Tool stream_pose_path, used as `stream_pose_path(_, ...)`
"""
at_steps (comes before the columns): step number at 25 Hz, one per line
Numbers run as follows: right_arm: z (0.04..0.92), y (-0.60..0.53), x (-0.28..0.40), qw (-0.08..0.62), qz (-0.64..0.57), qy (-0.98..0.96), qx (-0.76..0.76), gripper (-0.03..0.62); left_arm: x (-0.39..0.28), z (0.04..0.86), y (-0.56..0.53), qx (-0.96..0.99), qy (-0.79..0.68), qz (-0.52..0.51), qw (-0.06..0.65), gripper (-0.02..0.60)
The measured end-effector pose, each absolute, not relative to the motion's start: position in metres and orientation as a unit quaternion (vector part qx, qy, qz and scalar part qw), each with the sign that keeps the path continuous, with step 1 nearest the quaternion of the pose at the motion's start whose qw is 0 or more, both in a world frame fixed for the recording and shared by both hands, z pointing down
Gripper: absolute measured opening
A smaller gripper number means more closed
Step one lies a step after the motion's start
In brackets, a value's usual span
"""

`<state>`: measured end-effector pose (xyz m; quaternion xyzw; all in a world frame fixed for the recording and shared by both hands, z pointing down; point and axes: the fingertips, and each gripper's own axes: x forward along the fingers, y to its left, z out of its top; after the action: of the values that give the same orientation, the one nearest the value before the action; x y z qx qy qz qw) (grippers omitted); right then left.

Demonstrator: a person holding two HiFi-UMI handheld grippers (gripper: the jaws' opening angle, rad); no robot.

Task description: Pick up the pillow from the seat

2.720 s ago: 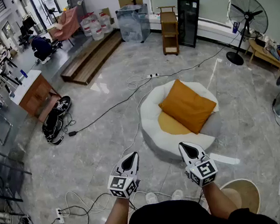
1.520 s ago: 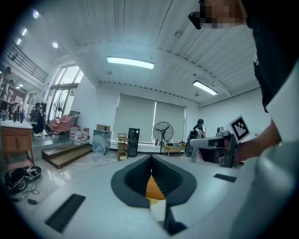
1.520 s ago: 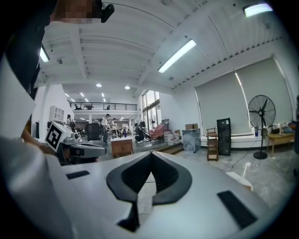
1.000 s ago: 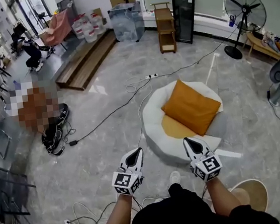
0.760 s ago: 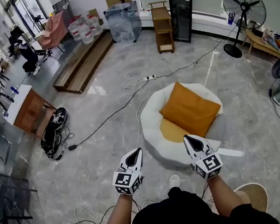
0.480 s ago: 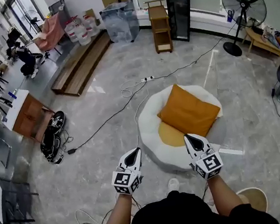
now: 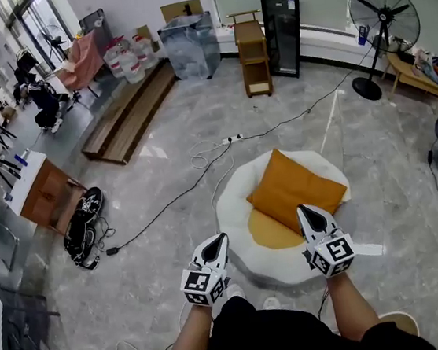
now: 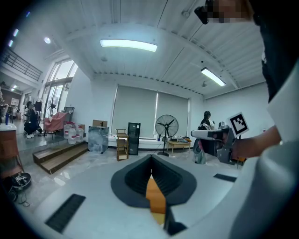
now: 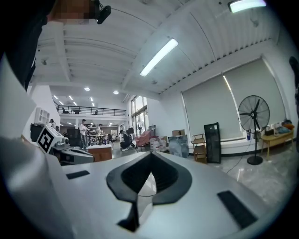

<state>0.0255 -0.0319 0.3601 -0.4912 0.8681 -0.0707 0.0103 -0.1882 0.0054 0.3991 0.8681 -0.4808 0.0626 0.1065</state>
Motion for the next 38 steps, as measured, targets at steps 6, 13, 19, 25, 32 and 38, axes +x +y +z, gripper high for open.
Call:
stream_pose_path(6,0.365,-0.065,0.026,-0.012,-0.055,0.87,-0.49,0.006,-0.168,0.4,-0.044,0.882,-0.456,0.053,0.107,0.012)
stream_pose_path(13,0.371,-0.108,0.008,0.011,-0.096,0.858,-0.505,0.006,-0.166,0.399,-0.123,0.901,-0.417,0.064,0.097,0.012)
stream_pose_path(19,0.387,-0.153,0.009,0.022,-0.14,0.829,-0.541,0.006,-0.162,0.406,-0.191,0.918,-0.378,0.073,0.098,0.012)
stream_pose_path(25,0.406,-0.178,0.013,0.004,-0.163,0.801,-0.575,0.006,-0.163,0.418,-0.232,0.931,-0.338,0.088,0.106,0.012)
stream_pose_path(32,0.426,-0.182,0.039,-0.022,-0.155,0.761,-0.63,0.006,-0.17,0.448,-0.262,0.942,-0.295,0.109,0.117,0.012)
stream_pose_path(38,0.45,-0.17,0.086,-0.029,-0.181,0.719,-0.67,0.006,-0.148,0.481,-0.287,0.947,-0.266,0.158,0.085,0.012)
